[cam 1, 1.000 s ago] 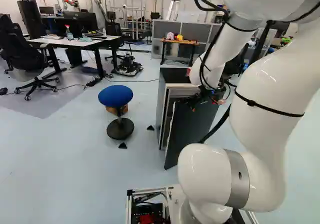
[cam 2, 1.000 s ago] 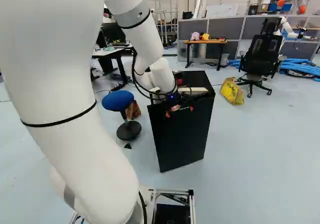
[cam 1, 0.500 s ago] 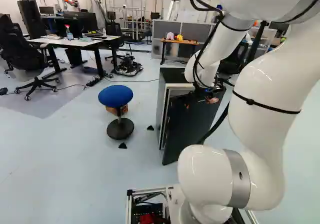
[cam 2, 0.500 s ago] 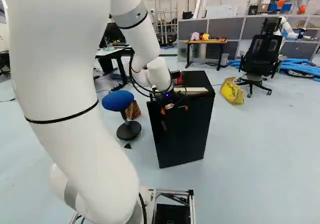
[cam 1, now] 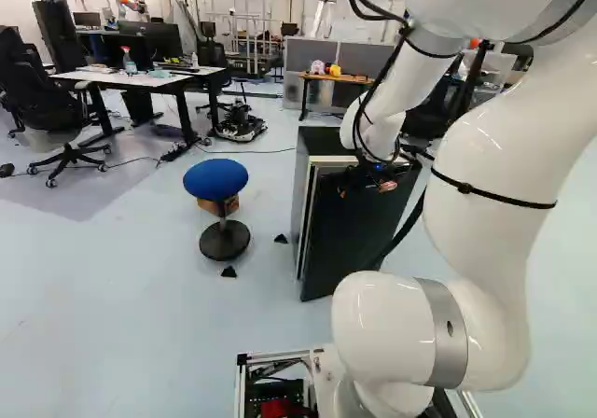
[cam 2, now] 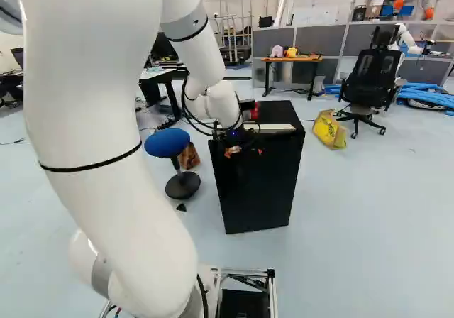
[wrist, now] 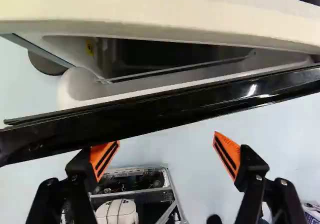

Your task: Grab a drink from the fridge

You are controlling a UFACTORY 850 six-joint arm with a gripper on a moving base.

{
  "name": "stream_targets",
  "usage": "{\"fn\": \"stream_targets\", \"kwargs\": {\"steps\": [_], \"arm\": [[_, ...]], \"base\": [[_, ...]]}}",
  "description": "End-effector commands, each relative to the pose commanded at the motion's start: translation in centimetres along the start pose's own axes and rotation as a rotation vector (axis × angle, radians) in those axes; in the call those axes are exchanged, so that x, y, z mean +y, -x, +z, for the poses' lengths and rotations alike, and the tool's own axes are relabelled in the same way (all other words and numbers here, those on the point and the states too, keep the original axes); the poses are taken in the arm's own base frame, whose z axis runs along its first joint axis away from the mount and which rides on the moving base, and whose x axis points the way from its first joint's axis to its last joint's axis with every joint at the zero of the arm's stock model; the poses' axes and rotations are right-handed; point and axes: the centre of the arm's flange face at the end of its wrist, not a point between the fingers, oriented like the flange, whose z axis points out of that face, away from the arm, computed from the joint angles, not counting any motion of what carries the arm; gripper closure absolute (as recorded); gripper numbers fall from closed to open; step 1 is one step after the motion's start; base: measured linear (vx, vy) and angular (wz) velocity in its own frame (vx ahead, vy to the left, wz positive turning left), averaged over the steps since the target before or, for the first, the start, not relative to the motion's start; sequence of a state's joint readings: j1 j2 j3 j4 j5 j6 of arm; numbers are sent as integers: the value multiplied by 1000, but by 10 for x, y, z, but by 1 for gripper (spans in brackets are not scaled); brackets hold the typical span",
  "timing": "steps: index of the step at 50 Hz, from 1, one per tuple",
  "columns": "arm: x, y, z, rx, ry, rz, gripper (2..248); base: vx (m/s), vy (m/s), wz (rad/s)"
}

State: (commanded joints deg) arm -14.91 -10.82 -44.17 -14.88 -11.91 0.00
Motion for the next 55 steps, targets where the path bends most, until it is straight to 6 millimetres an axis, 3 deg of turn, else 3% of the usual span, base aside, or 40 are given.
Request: {"fn": "stream_targets", "kwargs": {"steps": [55], "arm": [[-2, -6, 0, 60, -28, 156, 3]], "base": [[0, 0, 0]]}}
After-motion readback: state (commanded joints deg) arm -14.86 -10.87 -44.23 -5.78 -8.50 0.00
